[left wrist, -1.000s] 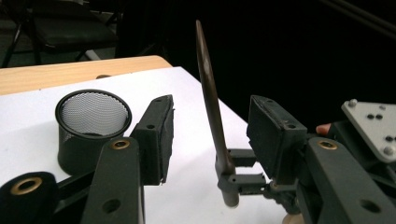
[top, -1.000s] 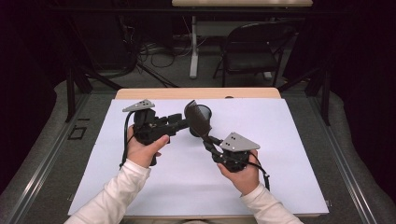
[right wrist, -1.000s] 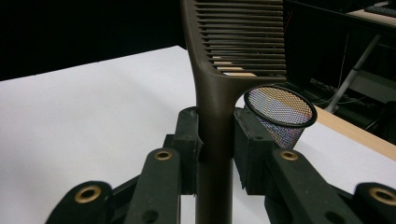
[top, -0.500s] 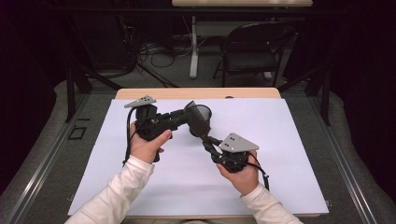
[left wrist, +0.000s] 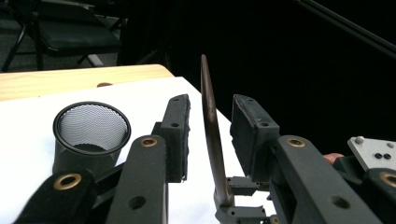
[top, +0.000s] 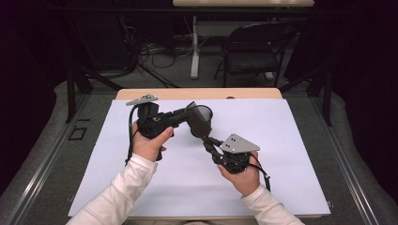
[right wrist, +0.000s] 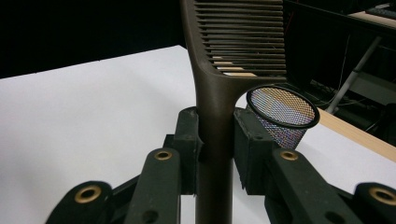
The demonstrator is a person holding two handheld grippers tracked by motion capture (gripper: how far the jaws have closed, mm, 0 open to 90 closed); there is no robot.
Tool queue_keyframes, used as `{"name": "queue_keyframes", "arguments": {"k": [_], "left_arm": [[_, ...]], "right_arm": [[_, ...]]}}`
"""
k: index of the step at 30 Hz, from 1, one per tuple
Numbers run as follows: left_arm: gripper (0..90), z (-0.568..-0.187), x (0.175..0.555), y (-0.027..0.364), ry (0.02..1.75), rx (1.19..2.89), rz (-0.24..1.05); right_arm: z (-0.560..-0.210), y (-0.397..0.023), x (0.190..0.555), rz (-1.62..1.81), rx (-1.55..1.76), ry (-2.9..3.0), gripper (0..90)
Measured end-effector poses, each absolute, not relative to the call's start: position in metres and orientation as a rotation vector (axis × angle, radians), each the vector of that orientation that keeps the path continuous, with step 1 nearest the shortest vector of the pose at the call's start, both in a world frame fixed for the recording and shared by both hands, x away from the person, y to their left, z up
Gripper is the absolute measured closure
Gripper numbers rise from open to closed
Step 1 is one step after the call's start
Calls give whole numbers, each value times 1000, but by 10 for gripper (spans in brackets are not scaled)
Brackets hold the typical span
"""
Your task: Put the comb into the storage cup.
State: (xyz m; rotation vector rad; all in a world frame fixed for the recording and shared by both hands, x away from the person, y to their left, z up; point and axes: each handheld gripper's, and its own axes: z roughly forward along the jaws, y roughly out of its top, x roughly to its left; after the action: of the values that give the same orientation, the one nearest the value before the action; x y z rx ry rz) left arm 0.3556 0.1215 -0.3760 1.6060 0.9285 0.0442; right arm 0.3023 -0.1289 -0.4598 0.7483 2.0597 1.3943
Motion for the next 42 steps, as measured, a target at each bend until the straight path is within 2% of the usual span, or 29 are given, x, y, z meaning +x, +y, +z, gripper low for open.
{"name": "queue_keyframes", "arguments": {"k": [42], "left_arm": [[822, -381, 360, 114, 960, 1553, 21]], "right_arm": [[-462, -127, 302, 1395, 740, 2063, 724]]}}
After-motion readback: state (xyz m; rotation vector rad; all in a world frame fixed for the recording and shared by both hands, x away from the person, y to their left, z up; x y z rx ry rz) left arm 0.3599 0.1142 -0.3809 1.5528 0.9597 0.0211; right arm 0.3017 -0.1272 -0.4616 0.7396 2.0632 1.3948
